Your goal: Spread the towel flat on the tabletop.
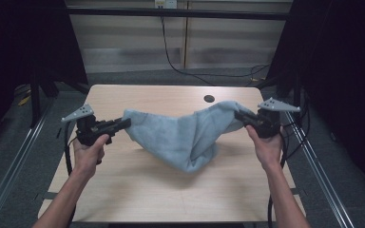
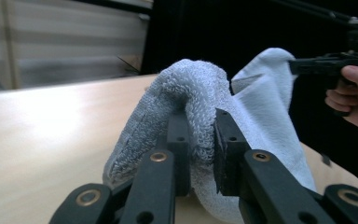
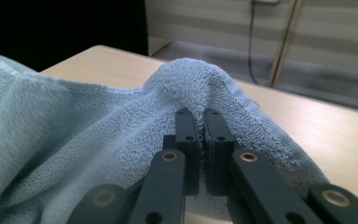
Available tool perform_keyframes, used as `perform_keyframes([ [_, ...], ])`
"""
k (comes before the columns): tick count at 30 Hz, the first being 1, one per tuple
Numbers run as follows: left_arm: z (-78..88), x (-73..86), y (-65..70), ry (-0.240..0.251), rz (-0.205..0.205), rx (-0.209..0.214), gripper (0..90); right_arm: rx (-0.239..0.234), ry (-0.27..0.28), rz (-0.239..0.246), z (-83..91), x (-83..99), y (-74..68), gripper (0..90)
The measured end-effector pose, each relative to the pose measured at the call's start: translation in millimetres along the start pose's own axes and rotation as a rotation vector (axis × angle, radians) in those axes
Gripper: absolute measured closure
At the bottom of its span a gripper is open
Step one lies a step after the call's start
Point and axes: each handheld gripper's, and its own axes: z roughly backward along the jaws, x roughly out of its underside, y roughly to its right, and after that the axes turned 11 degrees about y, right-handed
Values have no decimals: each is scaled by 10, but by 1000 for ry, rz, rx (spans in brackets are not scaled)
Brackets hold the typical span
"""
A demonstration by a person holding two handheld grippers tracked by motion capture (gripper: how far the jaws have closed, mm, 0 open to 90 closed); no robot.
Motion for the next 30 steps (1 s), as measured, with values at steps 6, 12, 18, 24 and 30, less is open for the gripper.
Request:
perform_keyframes([
  [6, 48, -434, -155, 74, -29, -97, 800, 62, 81, 16, -55, -540, 154, 870],
  [12, 220, -501, -165, 86, -73, -128, 799, 82, 172, 15, 70, -789, 214, 871],
  [18, 359, 151, -124, -46, -45, -95, 797, 26, 69, 33, 225, -170, 68, 870],
  [24, 558, 667, -18, -185, -30, -64, 793, -39, -3, 9, 565, 489, -137, 870],
  [30, 690, 950, 124, -282, -35, -25, 764, -77, -94, -29, 931, 1028, -333, 862],
])
